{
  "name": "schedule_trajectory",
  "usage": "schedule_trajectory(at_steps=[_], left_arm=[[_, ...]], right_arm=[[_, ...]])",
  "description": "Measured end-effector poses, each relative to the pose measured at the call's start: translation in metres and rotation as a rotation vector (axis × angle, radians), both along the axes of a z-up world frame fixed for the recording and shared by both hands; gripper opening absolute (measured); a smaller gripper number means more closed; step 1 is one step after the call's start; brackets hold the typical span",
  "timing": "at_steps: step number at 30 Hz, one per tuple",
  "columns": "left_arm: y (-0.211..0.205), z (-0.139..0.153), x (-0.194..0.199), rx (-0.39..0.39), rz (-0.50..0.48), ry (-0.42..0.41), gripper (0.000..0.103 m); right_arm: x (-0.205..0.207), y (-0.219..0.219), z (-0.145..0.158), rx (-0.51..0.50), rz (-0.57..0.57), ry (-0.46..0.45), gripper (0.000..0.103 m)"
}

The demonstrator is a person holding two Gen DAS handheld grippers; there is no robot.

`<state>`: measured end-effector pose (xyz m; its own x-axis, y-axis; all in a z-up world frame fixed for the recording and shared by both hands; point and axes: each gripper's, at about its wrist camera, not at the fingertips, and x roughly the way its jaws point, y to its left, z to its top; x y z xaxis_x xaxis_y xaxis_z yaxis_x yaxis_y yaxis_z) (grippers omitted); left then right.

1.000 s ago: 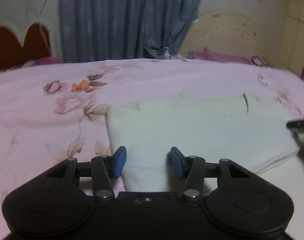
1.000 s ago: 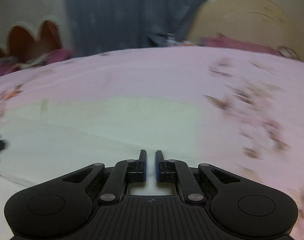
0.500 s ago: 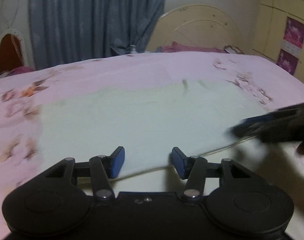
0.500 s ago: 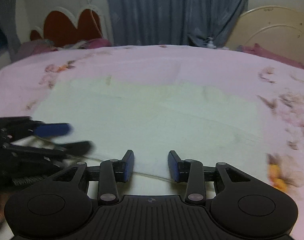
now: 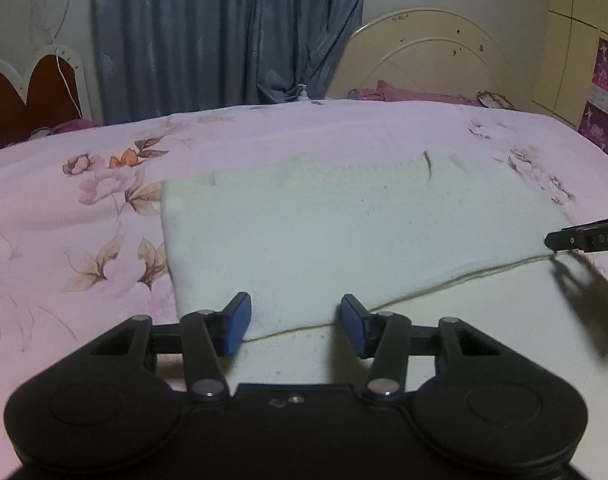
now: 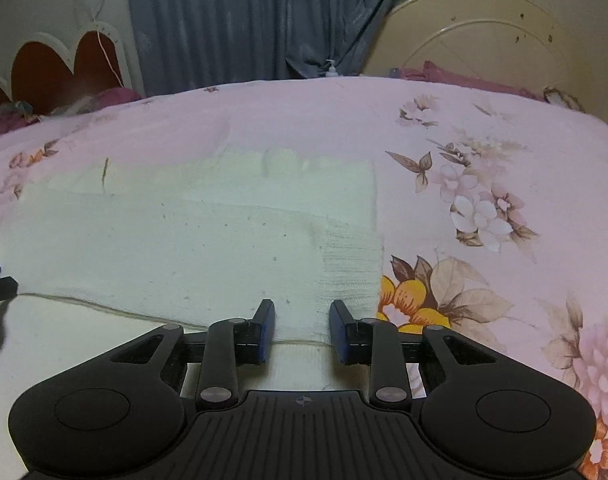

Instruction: Fold small clothes

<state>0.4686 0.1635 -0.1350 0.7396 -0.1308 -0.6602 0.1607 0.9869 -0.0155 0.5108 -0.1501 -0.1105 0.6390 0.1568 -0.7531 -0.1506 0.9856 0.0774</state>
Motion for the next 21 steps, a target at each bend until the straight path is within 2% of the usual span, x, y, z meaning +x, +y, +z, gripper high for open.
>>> schedule_trajectory(at_steps=[3,5,7,14,16,17,18,21], left_arm=[[0.005,0.006,0.000,-0.016,0.025,-0.042,0.049],[0.009,0.002,0.008,-0.012,0.033,-0.010,0.049],[0.010,-0.003,0.012,-0.009,0.023,0.013,0.049],[0.007,-0.002,0.008,0.015,0.013,0.010,0.049],[0.006,0.002,0.004,0.016,0.009,0.011,0.051],[0.006,0.003,0.002,0.016,0.007,0.009,0.052],[0.006,0.005,-0.001,0.020,0.004,0.008,0.056],[0.004,0.007,-0.012,0.043,-0.006,-0.008,0.073]], right_arm=[[-0.006,0.001,0.008,0.008,-0.028,-0.031,0.029],[-0.007,0.000,0.011,0.012,-0.043,-0.057,0.029],[0.000,0.001,0.002,-0.001,-0.050,-0.003,0.029],[0.003,0.008,0.001,-0.037,-0.051,0.001,0.030],[0.000,0.009,0.005,-0.024,-0.063,-0.014,0.039],[-0.005,0.009,0.009,-0.012,-0.065,-0.032,0.057],[-0.012,0.010,0.014,-0.005,-0.066,-0.060,0.063],[-0.027,0.012,0.025,0.027,-0.053,-0.083,0.063]])
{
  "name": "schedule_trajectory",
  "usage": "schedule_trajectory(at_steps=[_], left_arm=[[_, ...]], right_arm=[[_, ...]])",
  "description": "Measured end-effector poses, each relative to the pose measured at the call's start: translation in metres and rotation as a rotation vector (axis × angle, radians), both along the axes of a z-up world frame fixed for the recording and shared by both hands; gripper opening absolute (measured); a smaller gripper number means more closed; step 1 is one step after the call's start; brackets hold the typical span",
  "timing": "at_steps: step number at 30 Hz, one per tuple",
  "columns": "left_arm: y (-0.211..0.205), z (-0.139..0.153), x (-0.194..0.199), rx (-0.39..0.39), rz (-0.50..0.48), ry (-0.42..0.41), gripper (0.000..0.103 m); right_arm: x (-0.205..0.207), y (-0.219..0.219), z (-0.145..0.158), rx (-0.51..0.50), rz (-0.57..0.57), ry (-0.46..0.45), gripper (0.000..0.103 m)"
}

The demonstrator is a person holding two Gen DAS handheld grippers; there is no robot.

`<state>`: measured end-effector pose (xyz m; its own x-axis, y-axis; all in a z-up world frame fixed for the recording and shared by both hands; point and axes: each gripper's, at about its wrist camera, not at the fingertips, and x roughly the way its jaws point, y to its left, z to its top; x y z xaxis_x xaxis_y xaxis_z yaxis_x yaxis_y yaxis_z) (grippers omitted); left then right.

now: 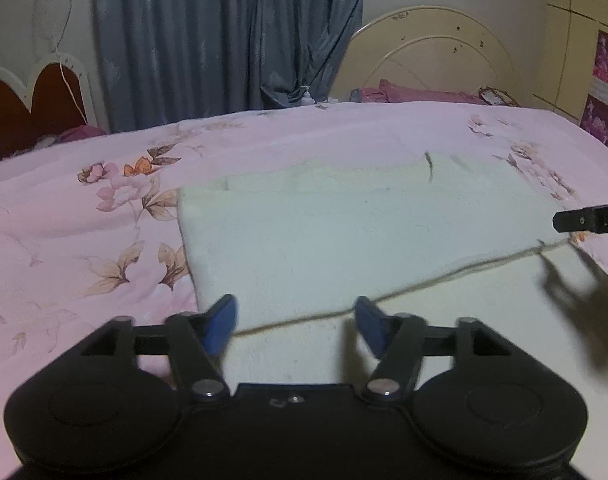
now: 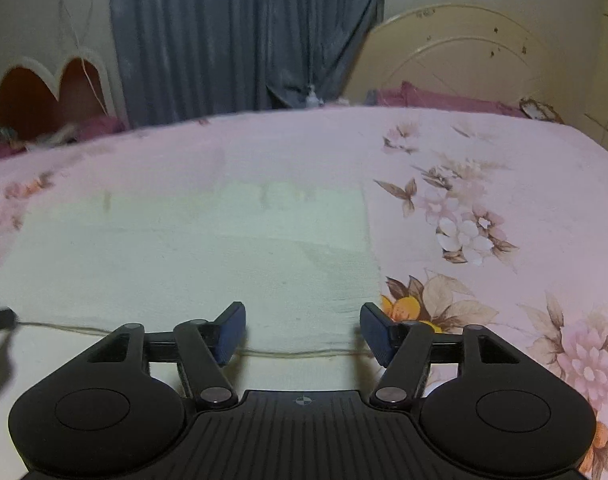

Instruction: Fold small clothes

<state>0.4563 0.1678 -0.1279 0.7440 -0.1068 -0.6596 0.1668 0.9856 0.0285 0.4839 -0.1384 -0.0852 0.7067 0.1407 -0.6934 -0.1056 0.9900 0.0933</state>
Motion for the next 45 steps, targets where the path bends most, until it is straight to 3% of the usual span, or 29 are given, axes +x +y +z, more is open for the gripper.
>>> schedule_trajectory(at_steps=[6,15,23,24,26,35,41,45], left_arm=[[0.003,0.001,-0.029,0.039,0.004,-0.005,0.081],[0.010,0.010,-0.091,0.039,0.061,0.003,0.071],[0.012,0.011,-0.178,-0.034,0.121,0.056,0.063],[0.014,0.010,-0.190,-0.045,0.133,0.066,0.061],[0.018,0.009,-0.212,-0.082,0.153,0.089,0.058],[0.026,0.001,-0.283,-0.255,0.186,0.150,0.051],[0.039,-0.006,-0.309,-0.429,0.184,0.201,0.048],[0.052,-0.017,-0.325,-0.604,0.195,0.226,0.045]], right_arm=[[-0.027,-0.001,0.010,0.002,0.035,-0.001,0.063],[-0.075,-0.024,0.023,0.082,0.064,-0.005,0.062],[-0.153,-0.060,0.033,0.101,0.120,-0.006,0.062],[-0.164,-0.067,0.032,0.107,0.122,0.001,0.057],[-0.185,-0.081,0.028,0.128,0.123,0.025,0.047],[-0.257,-0.128,0.001,0.280,0.123,0.145,0.047],[-0.285,-0.134,-0.017,0.341,0.151,0.232,0.047],[-0.303,-0.146,-0.025,0.481,0.142,0.270,0.047]])
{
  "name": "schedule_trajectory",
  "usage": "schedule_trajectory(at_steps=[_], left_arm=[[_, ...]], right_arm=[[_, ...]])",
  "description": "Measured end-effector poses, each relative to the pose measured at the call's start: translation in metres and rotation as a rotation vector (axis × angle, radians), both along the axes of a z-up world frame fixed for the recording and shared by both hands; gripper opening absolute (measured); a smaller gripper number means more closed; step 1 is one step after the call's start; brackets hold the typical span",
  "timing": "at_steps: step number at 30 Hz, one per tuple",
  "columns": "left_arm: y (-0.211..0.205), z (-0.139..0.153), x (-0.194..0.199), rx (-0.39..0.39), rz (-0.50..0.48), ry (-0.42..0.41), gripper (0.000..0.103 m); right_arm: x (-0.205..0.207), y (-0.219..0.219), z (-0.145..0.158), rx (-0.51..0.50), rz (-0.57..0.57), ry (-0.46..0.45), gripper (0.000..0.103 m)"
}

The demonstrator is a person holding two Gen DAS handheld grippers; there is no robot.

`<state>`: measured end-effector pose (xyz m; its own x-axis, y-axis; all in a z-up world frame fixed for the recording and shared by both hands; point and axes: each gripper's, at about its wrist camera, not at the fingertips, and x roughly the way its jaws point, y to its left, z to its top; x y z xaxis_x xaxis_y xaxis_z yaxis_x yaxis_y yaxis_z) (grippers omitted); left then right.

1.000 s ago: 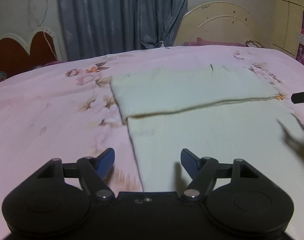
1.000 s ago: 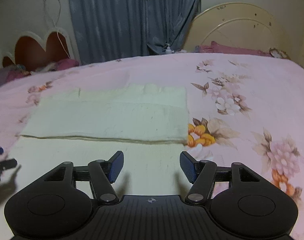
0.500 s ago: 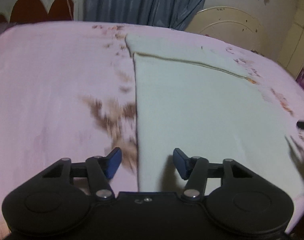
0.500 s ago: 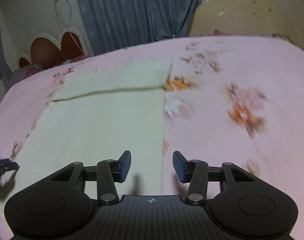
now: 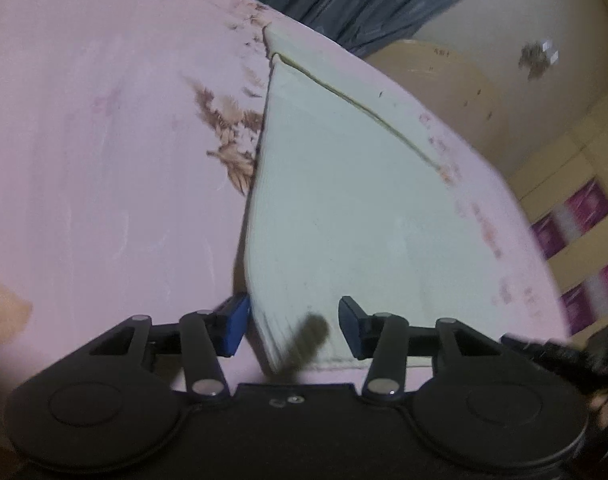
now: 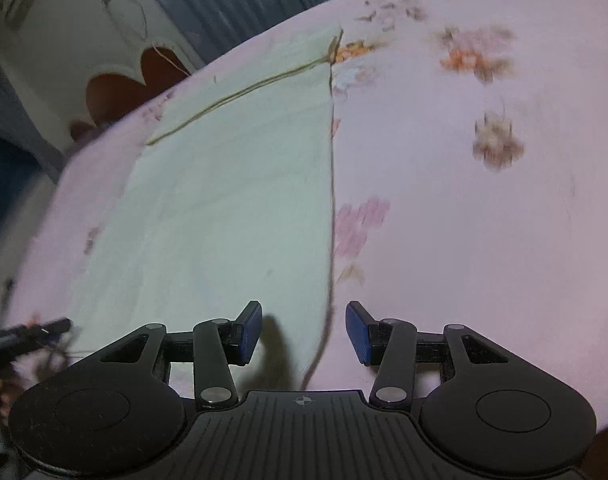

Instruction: Fold small clothes

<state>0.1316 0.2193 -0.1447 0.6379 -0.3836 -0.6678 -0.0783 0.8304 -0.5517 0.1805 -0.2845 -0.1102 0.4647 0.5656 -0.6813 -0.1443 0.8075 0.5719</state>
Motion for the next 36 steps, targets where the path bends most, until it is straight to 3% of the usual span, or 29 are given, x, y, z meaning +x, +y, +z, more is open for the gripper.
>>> schedule_trajectory(at_steps=[5,7,8,10,11,12,13,15,17,18,20,23,30,36], left_arm=[[0.010,-0.016,-0.002,-0.192,-0.008,0.007,0.044],[0.009,-0.020,0.004,-0.217,-0.019,0.007,0.041],[0.007,-0.022,0.008,-0.222,-0.022,0.005,0.038],[0.001,-0.025,0.014,-0.188,-0.019,0.018,0.008],[-0.003,-0.027,0.016,-0.153,-0.016,0.024,0.005],[-0.006,-0.027,0.015,-0.138,-0.008,0.011,0.004],[-0.008,-0.023,0.010,-0.146,0.002,-0.018,0.004],[-0.012,-0.013,-0.002,-0.164,0.009,-0.103,0.004],[-0.017,-0.014,-0.002,-0.087,0.016,-0.079,0.004],[-0.018,-0.020,0.000,-0.061,0.018,-0.043,0.004],[-0.014,-0.021,0.001,-0.099,0.044,-0.043,0.004],[-0.008,0.001,0.002,-0.153,0.064,-0.143,0.004],[-0.002,0.053,0.078,-0.158,0.078,-0.323,0.004],[0.007,0.073,0.177,-0.125,0.082,-0.352,0.004]], right_arm=[[-0.006,-0.014,-0.009,0.161,-0.028,0.057,0.047],[0.000,-0.017,-0.014,0.220,-0.032,0.082,0.047],[0.003,-0.017,-0.015,0.232,-0.036,0.084,0.047],[0.009,-0.019,-0.018,0.263,-0.044,0.092,0.047],[0.012,-0.020,-0.019,0.268,-0.044,0.093,0.039],[0.012,-0.020,-0.019,0.252,-0.033,0.091,0.013],[0.011,-0.021,-0.018,0.222,-0.033,0.090,0.002],[0.000,-0.023,-0.002,0.229,-0.013,0.004,0.002],[-0.007,-0.023,0.011,0.203,0.007,-0.058,0.002],[-0.004,-0.018,0.011,0.130,0.017,-0.057,0.002],[0.004,-0.014,0.003,0.065,0.022,-0.020,0.002],[0.012,-0.022,0.021,0.120,-0.027,-0.090,0.002],[0.076,-0.008,0.077,0.096,-0.031,-0.248,0.002],[0.170,0.014,0.103,0.059,-0.081,-0.296,0.002]])
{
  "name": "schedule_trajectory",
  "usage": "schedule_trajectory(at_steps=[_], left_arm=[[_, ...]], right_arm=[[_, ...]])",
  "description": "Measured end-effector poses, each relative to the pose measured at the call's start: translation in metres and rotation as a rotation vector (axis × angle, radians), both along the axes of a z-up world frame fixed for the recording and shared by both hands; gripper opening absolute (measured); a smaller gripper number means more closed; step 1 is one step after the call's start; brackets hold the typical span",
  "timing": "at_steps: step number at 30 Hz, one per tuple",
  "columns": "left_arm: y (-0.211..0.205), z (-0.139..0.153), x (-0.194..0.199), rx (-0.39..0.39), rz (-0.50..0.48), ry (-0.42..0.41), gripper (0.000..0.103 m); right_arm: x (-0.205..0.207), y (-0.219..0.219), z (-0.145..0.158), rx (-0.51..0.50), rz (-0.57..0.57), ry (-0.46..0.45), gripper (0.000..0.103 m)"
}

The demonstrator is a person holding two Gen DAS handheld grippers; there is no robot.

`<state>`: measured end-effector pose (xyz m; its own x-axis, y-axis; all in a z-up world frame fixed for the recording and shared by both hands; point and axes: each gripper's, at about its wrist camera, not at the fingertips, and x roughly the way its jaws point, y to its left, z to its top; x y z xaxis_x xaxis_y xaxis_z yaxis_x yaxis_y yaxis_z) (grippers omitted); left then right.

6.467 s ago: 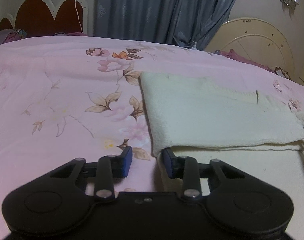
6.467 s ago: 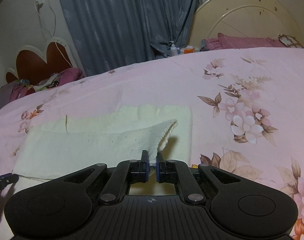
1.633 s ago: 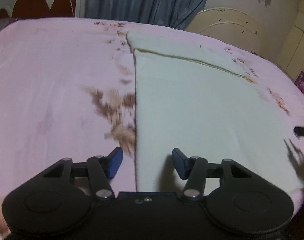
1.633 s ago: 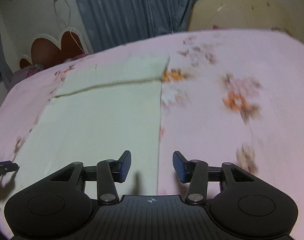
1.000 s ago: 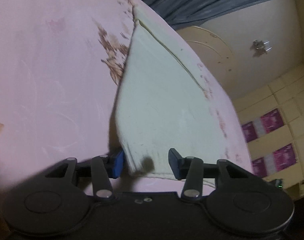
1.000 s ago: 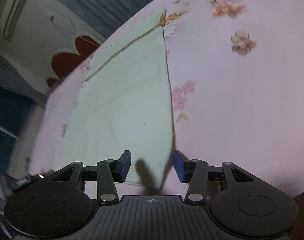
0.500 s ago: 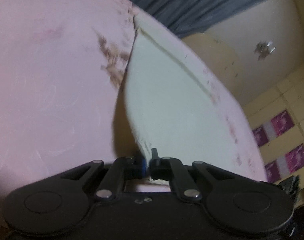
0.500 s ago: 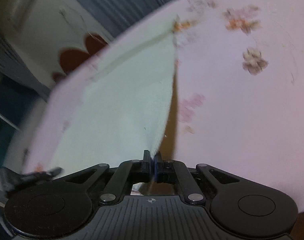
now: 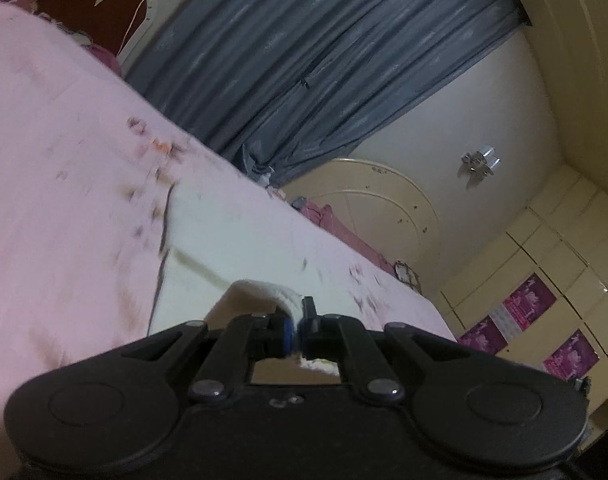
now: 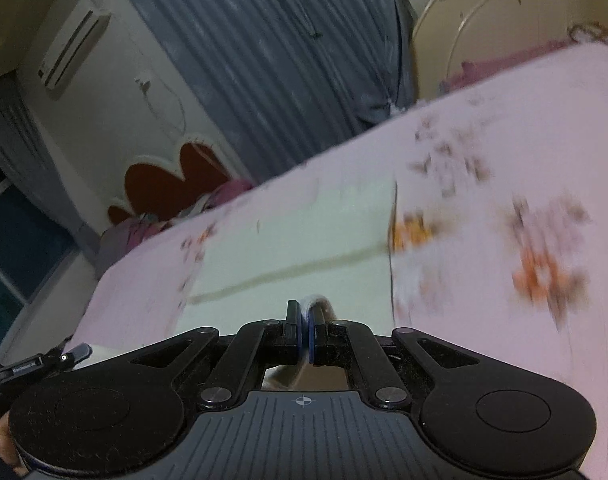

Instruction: Fold small clothes

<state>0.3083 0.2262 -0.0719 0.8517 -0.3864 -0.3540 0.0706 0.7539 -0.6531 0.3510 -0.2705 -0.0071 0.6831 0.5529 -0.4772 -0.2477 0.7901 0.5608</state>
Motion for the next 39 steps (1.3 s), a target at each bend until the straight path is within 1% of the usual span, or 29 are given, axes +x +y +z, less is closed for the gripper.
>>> schedule_trajectory(at_steps=[2,5,6,9,12,15,17,18,19,20,21,22,23,26,28,29,30,32,33,34,35,36,39], left_arm=[[0.005,0.002,0.037,-0.009,-0.009,0.007,0.004],[0.009,0.000,0.080,0.022,-0.029,0.034,0.004],[0.009,-0.004,0.099,0.025,-0.036,0.050,0.004],[0.013,-0.020,0.141,0.035,-0.049,0.094,0.004],[0.015,-0.038,0.176,0.046,-0.061,0.136,0.004],[0.018,-0.054,0.208,0.063,-0.069,0.183,0.004],[0.018,-0.059,0.222,0.069,-0.087,0.179,0.006],[0.020,-0.060,0.226,0.066,-0.083,0.165,0.017],[0.023,-0.059,0.229,0.059,-0.075,0.149,0.034],[0.025,-0.057,0.228,0.051,-0.066,0.126,0.042],[0.027,-0.054,0.226,0.057,-0.058,0.105,0.051],[0.029,-0.053,0.225,0.076,-0.052,0.094,0.051],[0.029,-0.052,0.226,0.098,-0.058,0.097,0.051],[0.027,-0.059,0.234,0.185,-0.095,0.147,0.047],[0.022,-0.065,0.241,0.250,-0.131,0.183,0.041],[0.018,-0.067,0.245,0.279,-0.153,0.199,0.041],[0.012,-0.070,0.248,0.322,-0.174,0.219,0.038],[0.005,-0.077,0.254,0.390,-0.185,0.247,0.035],[0.002,-0.078,0.255,0.412,-0.180,0.251,0.027],[0.001,-0.079,0.256,0.427,-0.175,0.251,0.012],[0.001,-0.079,0.256,0.432,-0.175,0.249,0.002],[0.002,-0.078,0.255,0.422,-0.172,0.241,0.002],[0.009,-0.072,0.247,0.389,-0.139,0.174,0.002]], right_arm=[[0.038,0.005,0.001,-0.001,-0.014,0.008,0.002],[0.093,0.012,-0.001,-0.008,-0.035,0.029,0.002],[0.111,0.015,-0.005,-0.006,-0.039,0.044,0.002],[0.159,0.019,-0.025,0.013,-0.055,0.100,0.002],[0.191,0.024,-0.046,-0.002,-0.061,0.146,0.002],[0.220,0.025,-0.068,0.014,-0.069,0.208,0.002],[0.239,0.026,-0.080,0.043,-0.065,0.234,0.002],[0.245,0.024,-0.084,0.061,-0.074,0.227,0.002],[0.250,0.022,-0.085,0.078,-0.095,0.213,0.003],[0.253,0.019,-0.086,0.097,-0.116,0.202,0.006],[0.254,0.016,-0.086,0.109,-0.136,0.180,0.028],[0.252,0.015,-0.083,0.099,-0.150,0.150,0.043],[0.249,0.016,-0.081,0.070,-0.151,0.116,0.053],[0.249,0.025,-0.082,-0.010,-0.102,0.106,0.053],[0.251,0.033,-0.087,-0.081,-0.067,0.113,0.053],[0.251,0.037,-0.089,-0.108,-0.051,0.116,0.053],[0.253,0.041,-0.092,-0.139,-0.038,0.117,0.053],[0.256,0.053,-0.097,-0.219,-0.014,0.125,0.052],[0.258,0.060,-0.100,-0.266,-0.001,0.128,0.041],[0.258,0.066,-0.102,-0.303,0.023,0.127,0.030],[0.258,0.072,-0.104,-0.342,0.044,0.124,0.009],[0.258,0.077,-0.106,-0.370,0.058,0.113,0.002],[0.252,0.081,-0.101,-0.430,0.062,0.049,0.002]])
